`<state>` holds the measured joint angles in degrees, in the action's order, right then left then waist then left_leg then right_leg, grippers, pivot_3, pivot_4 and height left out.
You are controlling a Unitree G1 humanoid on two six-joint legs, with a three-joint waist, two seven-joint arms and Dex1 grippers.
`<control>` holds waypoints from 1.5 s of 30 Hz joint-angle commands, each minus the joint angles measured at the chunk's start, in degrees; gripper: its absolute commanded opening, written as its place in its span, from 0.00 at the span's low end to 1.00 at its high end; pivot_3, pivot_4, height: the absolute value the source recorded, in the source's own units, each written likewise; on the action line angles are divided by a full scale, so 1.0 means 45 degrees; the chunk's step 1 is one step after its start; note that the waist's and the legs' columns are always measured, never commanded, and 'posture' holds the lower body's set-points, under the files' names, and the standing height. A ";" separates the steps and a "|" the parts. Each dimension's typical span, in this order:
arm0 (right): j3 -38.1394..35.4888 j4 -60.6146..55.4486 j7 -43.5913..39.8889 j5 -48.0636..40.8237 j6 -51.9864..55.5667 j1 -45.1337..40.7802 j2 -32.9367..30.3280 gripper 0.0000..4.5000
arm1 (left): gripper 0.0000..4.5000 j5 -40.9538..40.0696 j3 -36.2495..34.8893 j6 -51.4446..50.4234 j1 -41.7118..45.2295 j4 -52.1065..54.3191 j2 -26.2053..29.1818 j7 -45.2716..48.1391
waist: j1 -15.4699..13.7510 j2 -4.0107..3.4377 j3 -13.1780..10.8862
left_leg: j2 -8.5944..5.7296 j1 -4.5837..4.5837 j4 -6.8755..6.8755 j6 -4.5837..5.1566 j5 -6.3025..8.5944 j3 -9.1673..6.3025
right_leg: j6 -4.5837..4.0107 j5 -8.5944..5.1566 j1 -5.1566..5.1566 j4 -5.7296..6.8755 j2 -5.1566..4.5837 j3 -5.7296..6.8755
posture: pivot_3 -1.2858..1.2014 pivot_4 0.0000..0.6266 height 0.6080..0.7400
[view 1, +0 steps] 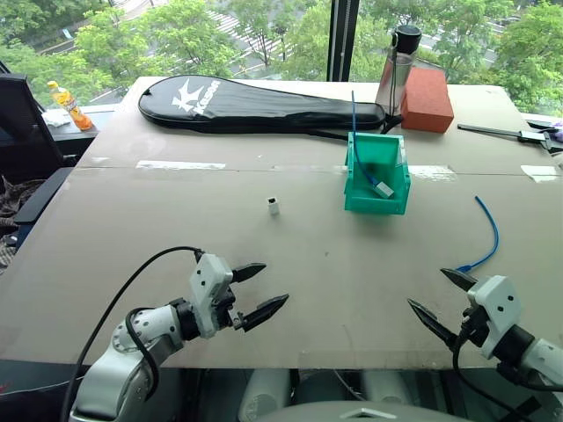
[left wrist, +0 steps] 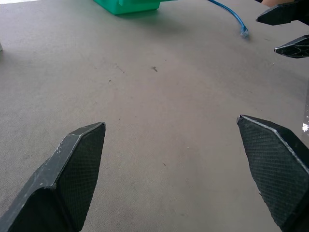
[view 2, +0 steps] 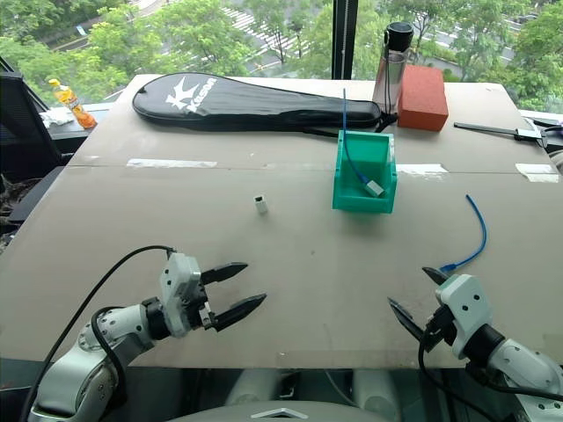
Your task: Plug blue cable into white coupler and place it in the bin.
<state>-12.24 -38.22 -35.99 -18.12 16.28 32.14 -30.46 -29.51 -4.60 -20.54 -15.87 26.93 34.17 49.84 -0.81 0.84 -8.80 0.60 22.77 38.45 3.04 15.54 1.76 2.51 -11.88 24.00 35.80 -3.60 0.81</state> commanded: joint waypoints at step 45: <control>0.5028 1.0324 -0.9045 0.4760 -0.4695 -1.1248 -0.8019 0.58 | 1.00 -0.0441 0.1621 0.1214 0.2881 0.0917 0.1167 0.2931 | 0.0004 -0.0012 -0.0076 | 0.0001 -0.0021 0.0018 0.0014 0.0001 0.0097 | -0.0053 0.0037 -0.0001 -0.0002 0.0105 -0.0027 | 0.52 0.24 1.00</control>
<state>10.18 7.59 -75.77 2.29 -3.88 -17.40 -66.50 -31.46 2.55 -16.25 -2.74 28.76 39.08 62.57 -0.79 0.79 -9.14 0.60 22.68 38.54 3.10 15.55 2.19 2.27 -11.71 24.00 35.79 -3.13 0.69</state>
